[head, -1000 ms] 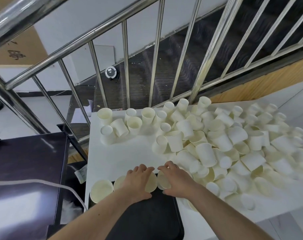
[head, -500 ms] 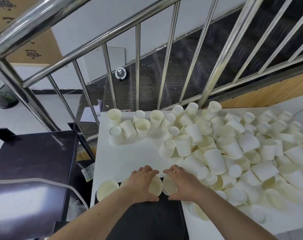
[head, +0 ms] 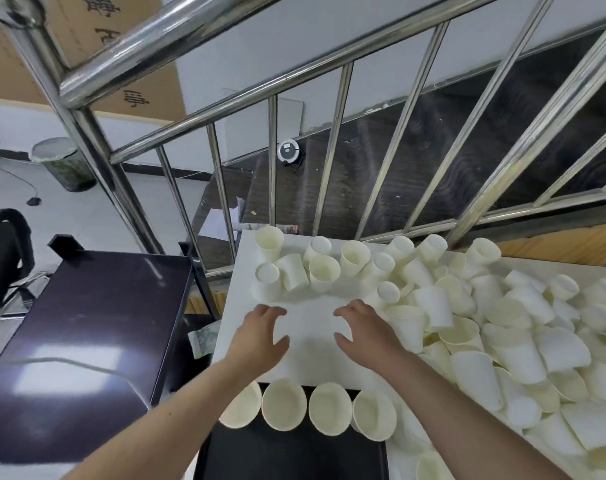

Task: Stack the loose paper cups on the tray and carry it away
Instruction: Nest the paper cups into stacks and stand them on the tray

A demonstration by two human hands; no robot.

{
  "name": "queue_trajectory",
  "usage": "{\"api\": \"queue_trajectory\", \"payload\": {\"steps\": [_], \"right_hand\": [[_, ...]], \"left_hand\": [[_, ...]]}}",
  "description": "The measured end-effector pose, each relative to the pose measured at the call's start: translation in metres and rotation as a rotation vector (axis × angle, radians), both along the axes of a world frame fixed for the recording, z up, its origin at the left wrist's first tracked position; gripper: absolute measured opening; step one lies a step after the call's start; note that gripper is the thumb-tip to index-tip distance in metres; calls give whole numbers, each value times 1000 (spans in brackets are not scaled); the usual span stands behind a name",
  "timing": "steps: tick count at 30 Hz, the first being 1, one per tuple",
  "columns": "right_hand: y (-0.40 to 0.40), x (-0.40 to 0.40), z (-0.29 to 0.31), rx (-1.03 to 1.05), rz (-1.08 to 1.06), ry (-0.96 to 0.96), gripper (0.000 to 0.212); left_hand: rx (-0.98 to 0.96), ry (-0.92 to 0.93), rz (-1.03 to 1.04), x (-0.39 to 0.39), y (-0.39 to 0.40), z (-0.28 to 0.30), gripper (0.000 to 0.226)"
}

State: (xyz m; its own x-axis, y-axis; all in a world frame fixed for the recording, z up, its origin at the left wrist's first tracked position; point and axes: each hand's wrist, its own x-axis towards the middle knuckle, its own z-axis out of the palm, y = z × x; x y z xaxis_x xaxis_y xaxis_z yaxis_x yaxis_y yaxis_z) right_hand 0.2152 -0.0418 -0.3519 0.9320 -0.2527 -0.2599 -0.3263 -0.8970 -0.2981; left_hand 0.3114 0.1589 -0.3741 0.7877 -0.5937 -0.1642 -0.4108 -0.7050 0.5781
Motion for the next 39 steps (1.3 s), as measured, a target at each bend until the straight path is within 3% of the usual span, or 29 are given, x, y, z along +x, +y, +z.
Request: {"api": "queue_trajectory", "payload": {"steps": [10, 15, 24, 29, 33, 36, 39], "right_hand": [[20, 59, -19, 82, 112, 102, 49], [24, 63, -25, 114, 121, 129, 48], [18, 63, -32, 269, -35, 103, 43], [23, 72, -32, 598, -415, 31, 36], [37, 81, -23, 832, -598, 23, 22], [45, 83, -22, 936, -632, 27, 15], [48, 80, -23, 904, -569, -5, 12]], "left_hand": [[211, -113, 108, 65, -13, -4, 63], [226, -101, 72, 85, -31, -12, 68], [154, -45, 98, 91, -39, -17, 53], [-150, 157, 317, 80, -16, -12, 58], [-434, 541, 397, 67, -1, -16, 52], [-454, 635, 357, 60, 6, -24, 46], [-384, 630, 299, 55, 11, -33, 54]]}}
